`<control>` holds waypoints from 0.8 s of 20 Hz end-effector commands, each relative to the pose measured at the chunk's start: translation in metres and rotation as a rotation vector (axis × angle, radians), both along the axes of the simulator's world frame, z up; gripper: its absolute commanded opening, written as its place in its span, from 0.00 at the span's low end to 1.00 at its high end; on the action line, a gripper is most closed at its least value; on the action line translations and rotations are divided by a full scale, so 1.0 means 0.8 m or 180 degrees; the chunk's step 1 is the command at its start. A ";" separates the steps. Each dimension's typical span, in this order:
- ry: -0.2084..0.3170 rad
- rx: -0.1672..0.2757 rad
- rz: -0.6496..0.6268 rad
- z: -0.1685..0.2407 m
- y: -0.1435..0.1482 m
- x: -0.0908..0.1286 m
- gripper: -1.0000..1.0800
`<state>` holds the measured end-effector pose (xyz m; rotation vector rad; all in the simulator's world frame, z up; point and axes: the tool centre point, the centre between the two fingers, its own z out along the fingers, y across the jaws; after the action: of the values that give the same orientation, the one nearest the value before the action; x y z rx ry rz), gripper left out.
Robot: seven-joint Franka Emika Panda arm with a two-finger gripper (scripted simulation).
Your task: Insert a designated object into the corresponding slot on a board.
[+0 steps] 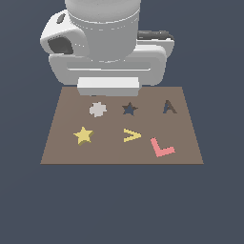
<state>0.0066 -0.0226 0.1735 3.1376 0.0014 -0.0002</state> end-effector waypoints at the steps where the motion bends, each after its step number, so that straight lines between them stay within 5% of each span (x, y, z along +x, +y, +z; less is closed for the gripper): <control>1: 0.0000 0.0000 0.0000 0.000 0.000 0.000 0.96; 16: -0.0002 -0.0002 -0.0616 -0.041 -0.025 0.028 0.96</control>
<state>0.0256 -0.0381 0.1470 3.1277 -0.2454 0.0010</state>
